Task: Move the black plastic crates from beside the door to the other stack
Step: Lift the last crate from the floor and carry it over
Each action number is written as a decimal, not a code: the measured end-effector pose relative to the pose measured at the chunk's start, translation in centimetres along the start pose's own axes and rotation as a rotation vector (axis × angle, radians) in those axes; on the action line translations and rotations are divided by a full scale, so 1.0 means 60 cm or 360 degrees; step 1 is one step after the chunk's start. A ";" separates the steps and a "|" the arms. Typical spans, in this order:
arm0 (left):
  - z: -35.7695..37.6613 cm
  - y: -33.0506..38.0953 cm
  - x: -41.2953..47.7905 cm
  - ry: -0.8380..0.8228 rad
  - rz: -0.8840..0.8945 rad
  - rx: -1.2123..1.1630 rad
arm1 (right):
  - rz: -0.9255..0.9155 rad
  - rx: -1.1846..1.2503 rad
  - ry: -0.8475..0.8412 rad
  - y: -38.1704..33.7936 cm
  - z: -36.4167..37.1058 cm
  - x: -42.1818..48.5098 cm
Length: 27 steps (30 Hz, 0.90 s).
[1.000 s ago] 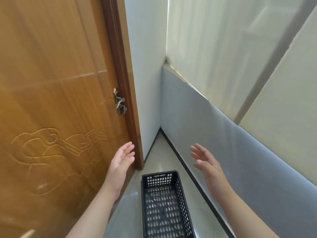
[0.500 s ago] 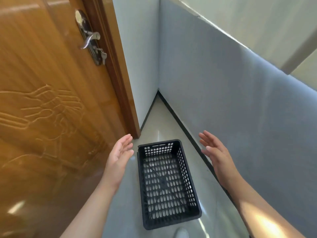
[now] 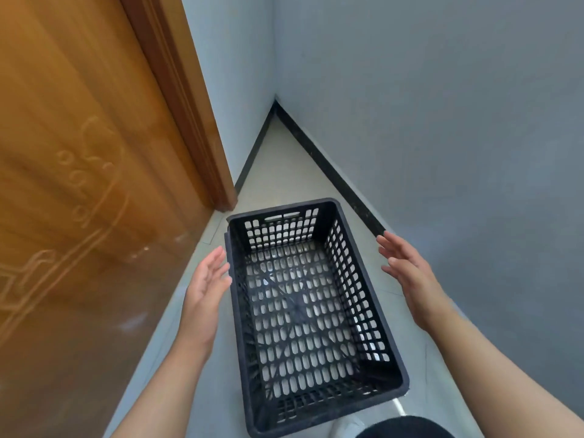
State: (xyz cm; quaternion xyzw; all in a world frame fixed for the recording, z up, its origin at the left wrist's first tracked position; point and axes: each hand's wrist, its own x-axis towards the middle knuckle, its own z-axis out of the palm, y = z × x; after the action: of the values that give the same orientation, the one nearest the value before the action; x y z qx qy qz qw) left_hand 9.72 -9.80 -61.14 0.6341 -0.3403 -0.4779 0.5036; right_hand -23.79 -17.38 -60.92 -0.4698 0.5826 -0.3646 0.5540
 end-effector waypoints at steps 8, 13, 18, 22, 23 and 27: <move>0.010 -0.200 0.047 0.0139 0.0015 -0.0075 | 0.0039 -0.0189 -0.0115 0.207 -0.037 0.075; 0.017 -0.280 0.055 0.0129 -0.0051 -0.0120 | 0.0086 -0.0207 -0.0214 0.265 -0.032 0.097; 0.023 -0.313 0.052 0.0064 -0.0146 -0.0121 | 0.0237 0.0021 -0.0293 0.309 -0.020 0.105; 0.010 -0.336 0.058 -0.0004 -0.0265 -0.0255 | 0.0316 0.0139 -0.0275 0.311 -0.007 0.102; 0.005 -0.344 0.062 -0.0016 -0.0279 -0.0284 | 0.0339 0.0160 -0.0272 0.307 -0.006 0.102; 0.006 -0.329 0.072 -0.0032 -0.0264 -0.0351 | 0.0340 0.0200 -0.0288 0.294 0.002 0.101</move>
State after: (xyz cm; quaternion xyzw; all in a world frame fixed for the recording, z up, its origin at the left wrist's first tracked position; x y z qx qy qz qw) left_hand 9.73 -8.69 -81.33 0.5960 -0.2371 -0.5587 0.5257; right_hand -25.85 -18.00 -79.43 -0.4004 0.5531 -0.2955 0.6682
